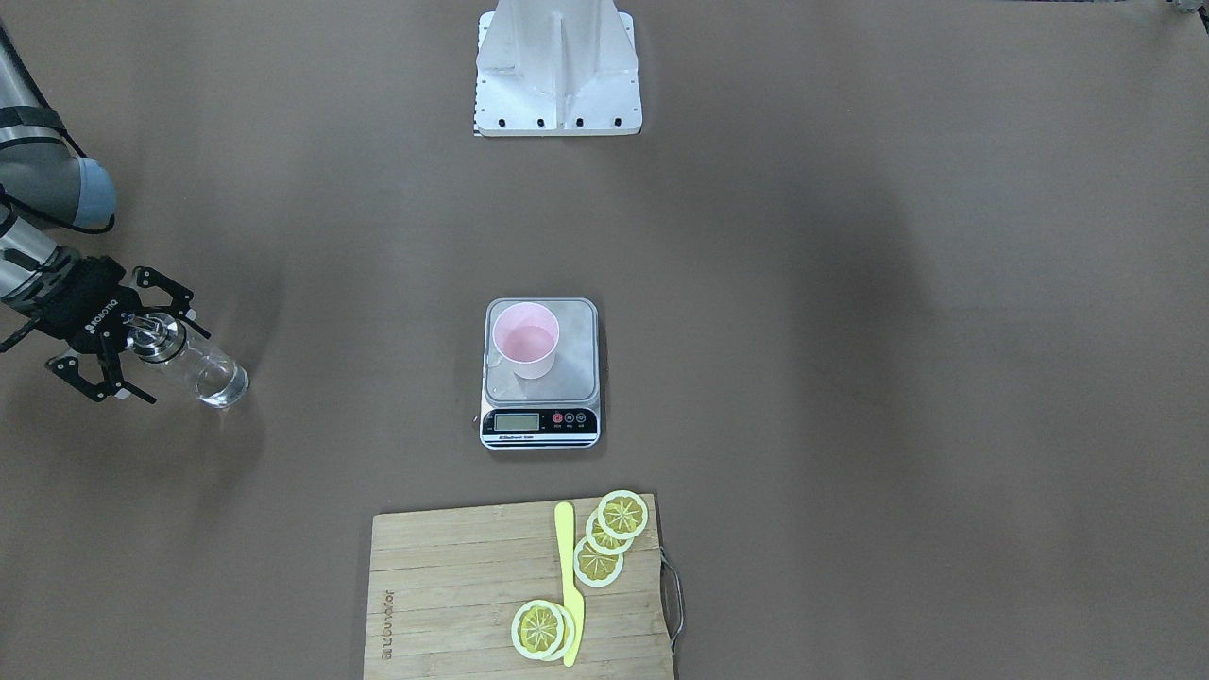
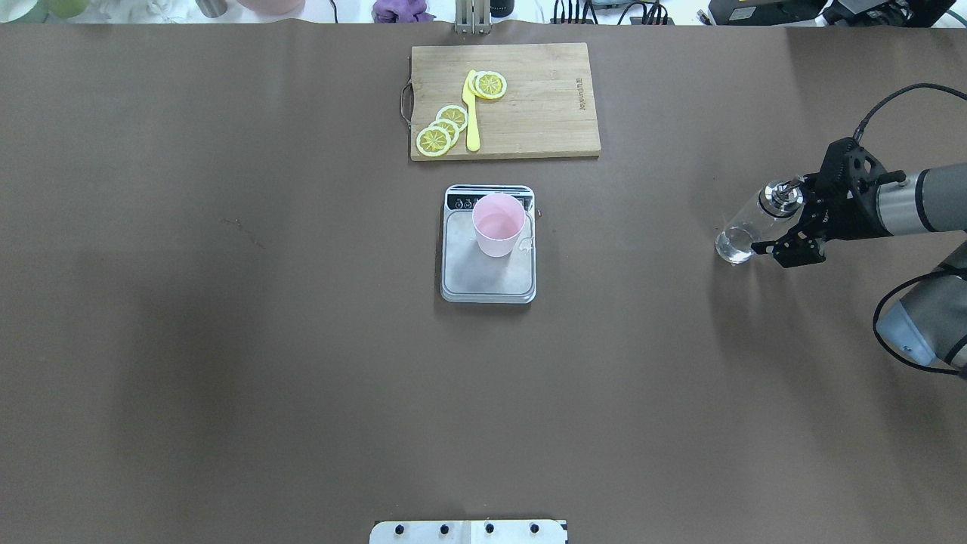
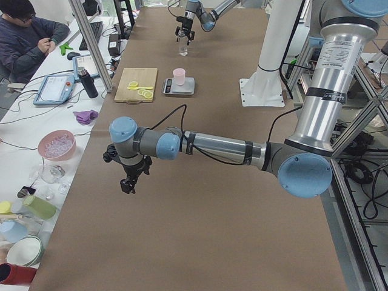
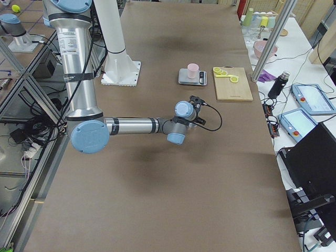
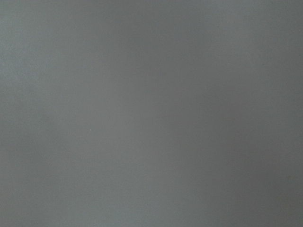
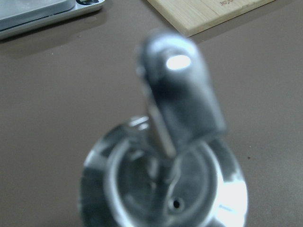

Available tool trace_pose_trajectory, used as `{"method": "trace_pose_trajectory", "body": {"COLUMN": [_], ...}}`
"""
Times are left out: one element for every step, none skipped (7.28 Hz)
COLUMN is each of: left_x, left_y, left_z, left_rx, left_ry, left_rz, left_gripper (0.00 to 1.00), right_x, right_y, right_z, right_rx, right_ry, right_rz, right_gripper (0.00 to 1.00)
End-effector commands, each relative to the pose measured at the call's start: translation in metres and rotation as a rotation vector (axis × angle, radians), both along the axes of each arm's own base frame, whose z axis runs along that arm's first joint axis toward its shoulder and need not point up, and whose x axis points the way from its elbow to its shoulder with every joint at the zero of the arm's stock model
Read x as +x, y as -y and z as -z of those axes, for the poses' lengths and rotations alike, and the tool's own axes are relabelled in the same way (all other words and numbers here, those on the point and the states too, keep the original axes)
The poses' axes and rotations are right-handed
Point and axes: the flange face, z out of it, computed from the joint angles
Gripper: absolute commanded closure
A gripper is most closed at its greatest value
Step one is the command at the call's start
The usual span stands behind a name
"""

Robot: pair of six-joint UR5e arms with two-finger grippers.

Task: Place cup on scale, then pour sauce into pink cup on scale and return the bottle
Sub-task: 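Reach the right gripper to the glass sauce bottle and grasp it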

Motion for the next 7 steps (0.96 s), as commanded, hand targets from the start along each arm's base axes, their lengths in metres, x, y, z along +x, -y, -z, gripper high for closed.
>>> {"method": "trace_pose_trajectory", "body": {"left_x": [0.001,0.001,0.001,0.001,0.002,0.001,0.002], "left_y": [-0.001,-0.001,-0.001,-0.001,0.000,0.000,0.000], "left_z": [-0.001,-0.001,-0.001,-0.001,0.000,0.000,0.000], "left_rx": [-0.001,-0.003,-0.003,-0.003,0.000,0.000,0.000], "left_ry": [0.000,0.000,0.000,0.000,0.000,0.000,0.000], "left_rz": [-0.001,0.000,0.000,0.000,-0.001,0.000,-0.001], "left_gripper": [0.02,0.02,0.02,0.02,0.02,0.02,0.02], "right_x": [-0.001,-0.001,0.000,-0.004,-0.012,-0.015,-0.016], "right_y": [0.001,0.000,-0.002,0.002,0.011,0.015,0.013], "right_z": [0.001,0.001,-0.010,-0.025,-0.028,-0.024,-0.028], "right_rx": [0.000,0.000,0.000,0.005,0.002,0.000,-0.003], "right_ry": [0.001,0.011,0.031,0.066,0.097,0.104,0.103], "right_rz": [0.000,-0.004,-0.008,-0.013,-0.019,-0.020,-0.015], "right_gripper": [0.00,0.01,0.00,0.01,0.01,0.00,0.01]}}
